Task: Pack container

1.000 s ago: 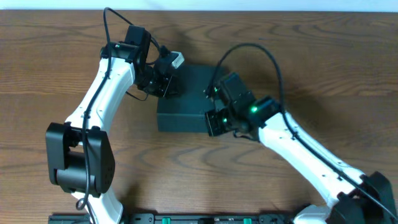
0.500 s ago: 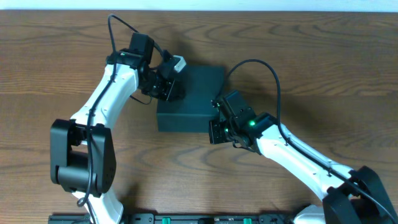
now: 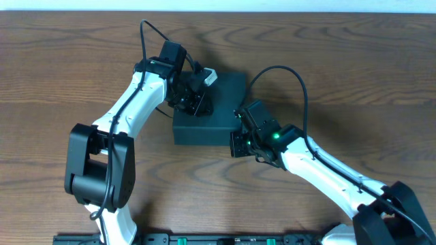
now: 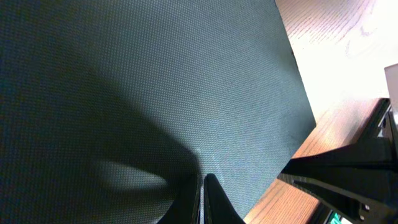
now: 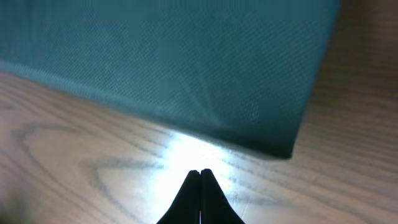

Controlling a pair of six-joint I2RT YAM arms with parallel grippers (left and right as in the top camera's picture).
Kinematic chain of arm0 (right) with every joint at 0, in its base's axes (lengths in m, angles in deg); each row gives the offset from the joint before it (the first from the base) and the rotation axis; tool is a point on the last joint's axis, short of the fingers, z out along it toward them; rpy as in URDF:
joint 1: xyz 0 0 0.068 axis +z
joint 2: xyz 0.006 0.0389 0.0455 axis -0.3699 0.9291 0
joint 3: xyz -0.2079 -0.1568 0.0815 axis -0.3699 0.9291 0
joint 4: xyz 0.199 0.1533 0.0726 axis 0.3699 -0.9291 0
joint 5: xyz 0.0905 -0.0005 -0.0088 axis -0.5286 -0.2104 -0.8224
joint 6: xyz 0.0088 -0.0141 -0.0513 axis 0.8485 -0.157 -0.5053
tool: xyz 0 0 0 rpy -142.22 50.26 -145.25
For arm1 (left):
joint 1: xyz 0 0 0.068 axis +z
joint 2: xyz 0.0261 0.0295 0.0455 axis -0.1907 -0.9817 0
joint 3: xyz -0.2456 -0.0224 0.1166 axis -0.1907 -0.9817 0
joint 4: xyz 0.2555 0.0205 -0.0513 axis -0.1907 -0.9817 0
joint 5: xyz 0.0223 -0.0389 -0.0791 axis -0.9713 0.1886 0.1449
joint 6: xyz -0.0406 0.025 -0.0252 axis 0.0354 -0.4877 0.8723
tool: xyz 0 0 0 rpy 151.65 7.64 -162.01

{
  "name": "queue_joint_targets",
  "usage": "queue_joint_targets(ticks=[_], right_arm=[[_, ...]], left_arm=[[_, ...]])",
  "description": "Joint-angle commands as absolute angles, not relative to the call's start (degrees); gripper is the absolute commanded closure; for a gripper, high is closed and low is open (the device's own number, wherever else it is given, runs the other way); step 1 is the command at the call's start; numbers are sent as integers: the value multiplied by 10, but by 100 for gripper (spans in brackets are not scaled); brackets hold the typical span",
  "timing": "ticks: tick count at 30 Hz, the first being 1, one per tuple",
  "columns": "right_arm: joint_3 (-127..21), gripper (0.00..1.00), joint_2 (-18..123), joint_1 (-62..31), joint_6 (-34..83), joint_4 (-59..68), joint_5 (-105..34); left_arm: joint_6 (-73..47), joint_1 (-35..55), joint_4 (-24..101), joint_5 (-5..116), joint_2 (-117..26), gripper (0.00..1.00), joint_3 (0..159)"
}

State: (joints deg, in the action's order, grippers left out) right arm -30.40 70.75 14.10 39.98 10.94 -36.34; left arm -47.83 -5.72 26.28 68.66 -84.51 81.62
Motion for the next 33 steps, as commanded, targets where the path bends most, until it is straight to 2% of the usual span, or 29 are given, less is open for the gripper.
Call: queue_joint_targets(ticks=[1, 13, 23, 27, 33], right_arm=[[-288, 98, 699, 144, 407, 128, -342], [-281, 98, 781, 155, 424, 241, -353], [-285, 98, 793, 159, 445, 265, -369], [-319, 98, 766, 152, 443, 217, -432], [-380, 98, 660, 136, 381, 104, -352]], left_arm=[[-476, -64, 257, 661, -876, 94, 812], [-476, -64, 255, 661, -876, 94, 812], [-476, -64, 250, 661, -876, 94, 812], [-475, -63, 244, 661, -874, 94, 812], [-375, -38, 225, 623, -838, 94, 862]])
